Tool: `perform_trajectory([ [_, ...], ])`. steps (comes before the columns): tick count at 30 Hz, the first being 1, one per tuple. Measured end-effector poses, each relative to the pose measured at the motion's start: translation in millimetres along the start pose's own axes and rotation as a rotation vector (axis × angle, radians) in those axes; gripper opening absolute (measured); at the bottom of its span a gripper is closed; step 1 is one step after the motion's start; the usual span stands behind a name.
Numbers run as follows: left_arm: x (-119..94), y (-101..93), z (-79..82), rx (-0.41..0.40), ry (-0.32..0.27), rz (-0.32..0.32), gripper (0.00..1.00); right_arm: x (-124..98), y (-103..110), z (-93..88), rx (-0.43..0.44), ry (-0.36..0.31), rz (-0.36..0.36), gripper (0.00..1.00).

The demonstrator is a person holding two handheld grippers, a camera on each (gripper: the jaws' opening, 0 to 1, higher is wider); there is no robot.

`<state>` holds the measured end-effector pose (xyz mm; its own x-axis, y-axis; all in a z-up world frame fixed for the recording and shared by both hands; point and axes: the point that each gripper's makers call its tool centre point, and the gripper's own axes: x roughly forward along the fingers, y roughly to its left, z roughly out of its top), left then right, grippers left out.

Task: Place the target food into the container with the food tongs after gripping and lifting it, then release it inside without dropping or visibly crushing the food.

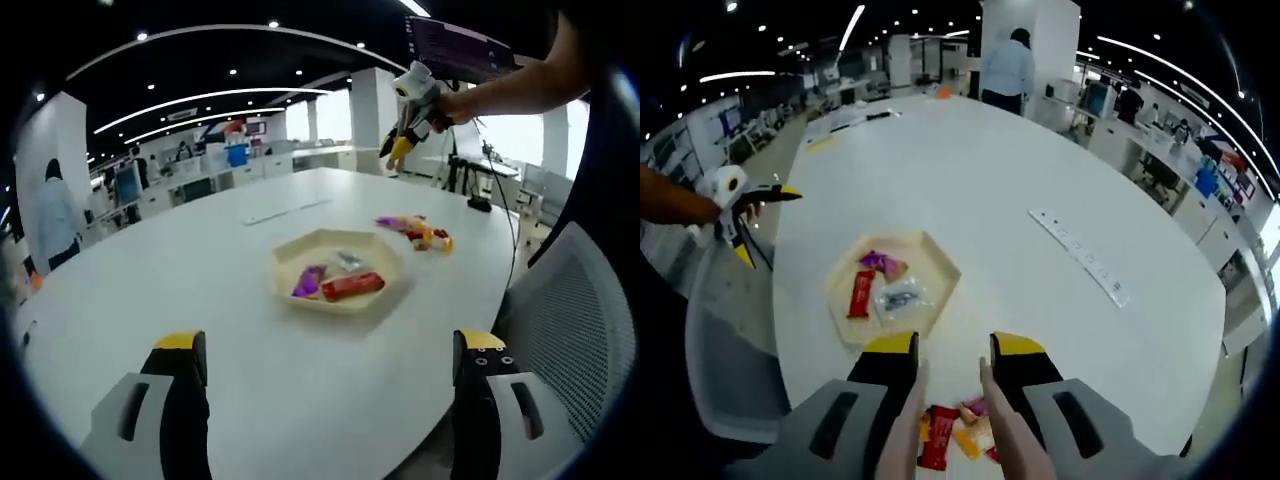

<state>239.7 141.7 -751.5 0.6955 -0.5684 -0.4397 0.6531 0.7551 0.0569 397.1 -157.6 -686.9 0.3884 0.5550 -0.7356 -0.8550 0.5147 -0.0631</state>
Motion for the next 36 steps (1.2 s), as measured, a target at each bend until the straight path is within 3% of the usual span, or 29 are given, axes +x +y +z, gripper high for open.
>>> perform_trajectory([
  [5, -1.6, 7.7, 3.2, -0.02, -0.015, 0.041, 1.0, -7.1, -4.4, -19.3, 0.0, 0.003, 0.008, 0.28],
  [10, 0.4, 4.5, 4.4, -0.11, -0.043, 0.008, 1.0, -15.8, -8.8, -35.9, 0.001, -0.007, 0.016, 0.28],
  [12, -0.2, 1.7, 11.9, -0.115, -0.085, -0.011, 1.0, -17.5, -9.7, -41.1, 0.004, -0.009, 0.023, 0.28],
  [17, -0.4, 9.1, 9.6, -0.095, -0.101, 0.009, 1.0, -23.7, -14.6, -50.2, -0.034, -0.008, 0.018, 0.28],
  [20, -1.1, 15.8, 4.1, -0.075, -0.089, 0.04, 1.0, -26.9, -16.2, -52.3, -0.024, -0.014, 0.019, 0.28],
  [25, 4.3, 0.9, 5.1, -0.091, -0.047, 0.01, 1.0, -28.5, -11.7, -56.6, -0.019, -0.022, 0.012, 0.28],
  [30, 3.5, -4.1, 14.4, -0.087, -0.057, 0.025, 1.0, -22.5, -13.8, -66.3, 0.002, -0.033, -0.003, 0.28],
  [36, 4.3, -6.5, 12.6, -0.076, -0.045, 0.014, 1.0, -18.1, -11.2, -76.0, 0.016, -0.023, -0.004, 0.28],
])
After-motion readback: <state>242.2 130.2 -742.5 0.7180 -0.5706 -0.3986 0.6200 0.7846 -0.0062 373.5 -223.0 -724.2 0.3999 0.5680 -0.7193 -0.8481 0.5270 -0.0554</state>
